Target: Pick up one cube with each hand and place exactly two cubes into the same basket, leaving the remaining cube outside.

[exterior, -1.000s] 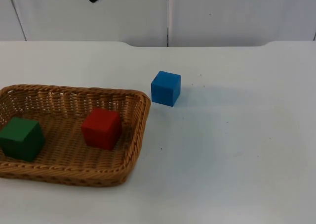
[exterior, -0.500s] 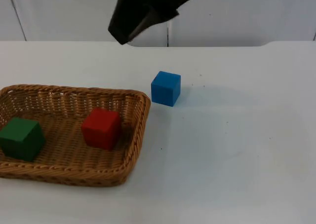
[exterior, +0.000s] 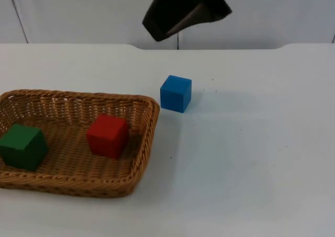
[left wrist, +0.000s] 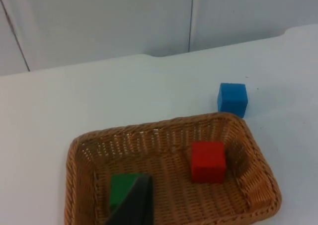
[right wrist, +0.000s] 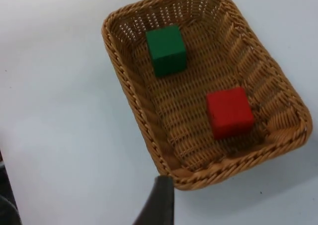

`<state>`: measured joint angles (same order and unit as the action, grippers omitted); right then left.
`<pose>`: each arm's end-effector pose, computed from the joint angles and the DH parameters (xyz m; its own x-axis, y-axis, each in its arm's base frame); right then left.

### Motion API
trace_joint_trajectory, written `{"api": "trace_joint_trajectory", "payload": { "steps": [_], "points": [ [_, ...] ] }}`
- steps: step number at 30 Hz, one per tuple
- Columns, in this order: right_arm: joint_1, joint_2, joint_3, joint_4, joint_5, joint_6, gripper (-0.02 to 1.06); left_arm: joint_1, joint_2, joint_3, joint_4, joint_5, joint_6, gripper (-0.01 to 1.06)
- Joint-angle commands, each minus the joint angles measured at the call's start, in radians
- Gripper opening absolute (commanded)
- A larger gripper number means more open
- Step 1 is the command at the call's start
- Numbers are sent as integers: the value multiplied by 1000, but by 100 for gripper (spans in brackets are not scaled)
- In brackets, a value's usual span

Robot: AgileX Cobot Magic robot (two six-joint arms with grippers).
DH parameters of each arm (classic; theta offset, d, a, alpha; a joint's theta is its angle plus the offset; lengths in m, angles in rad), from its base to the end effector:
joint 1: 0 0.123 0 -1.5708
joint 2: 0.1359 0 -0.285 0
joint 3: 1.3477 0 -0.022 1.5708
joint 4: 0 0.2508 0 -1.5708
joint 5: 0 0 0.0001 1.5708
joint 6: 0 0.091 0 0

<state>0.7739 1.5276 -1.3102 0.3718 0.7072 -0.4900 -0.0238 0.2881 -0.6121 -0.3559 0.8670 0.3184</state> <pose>0.2276 0.2525 0.3324 -0.3443 -0.6088 -0.7147 -0.8834 0.4678 0.0270 0.0407 -0.0252 0.3245 -0.3879 0.0885 -0.9175 0.2979 0.9540 -0.0339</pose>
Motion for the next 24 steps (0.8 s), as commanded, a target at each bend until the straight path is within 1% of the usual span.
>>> {"api": "trace_joint_trajectory", "payload": {
  "steps": [1, 5, 8, 9, 13, 14, 16, 19, 21, 24],
  "points": [
    [6, -43, 38, 4, -31, 1, 78, 2, -38, 2, 30, 33, -32, 105],
    [6, -145, 152, 4, -95, 2, 78, 2, -111, 2, 107, 65, -96, 105],
    [6, -222, 226, 4, -122, 2, 78, 2, -155, 2, 148, 92, -128, 105],
    [6, -222, 226, 4, -122, 2, 78, 2, -155, 2, 148, 92, -128, 105],
    [6, -330, 309, 4, -135, 2, 78, 2, -189, 2, 159, 115, -143, 105],
    [6, -330, 309, 4, -135, 2, 78, 2, -189, 2, 159, 115, -143, 105],
    [6, -384, 341, 4, -135, 4, 78, -7, -195, 2, 159, 116, -143, 105],
    [6, -478, 379, 4, -135, 11, 78, -31, -204, 2, 185, 147, -143, 105],
    [6, -506, 392, 4, -135, 11, 78, -37, -213, 2, 190, 158, -144, 105],
    [6, -607, 444, -3, -135, 33, 78, -47, -256, 29, 208, 159, -177, 105]
  ]
}}
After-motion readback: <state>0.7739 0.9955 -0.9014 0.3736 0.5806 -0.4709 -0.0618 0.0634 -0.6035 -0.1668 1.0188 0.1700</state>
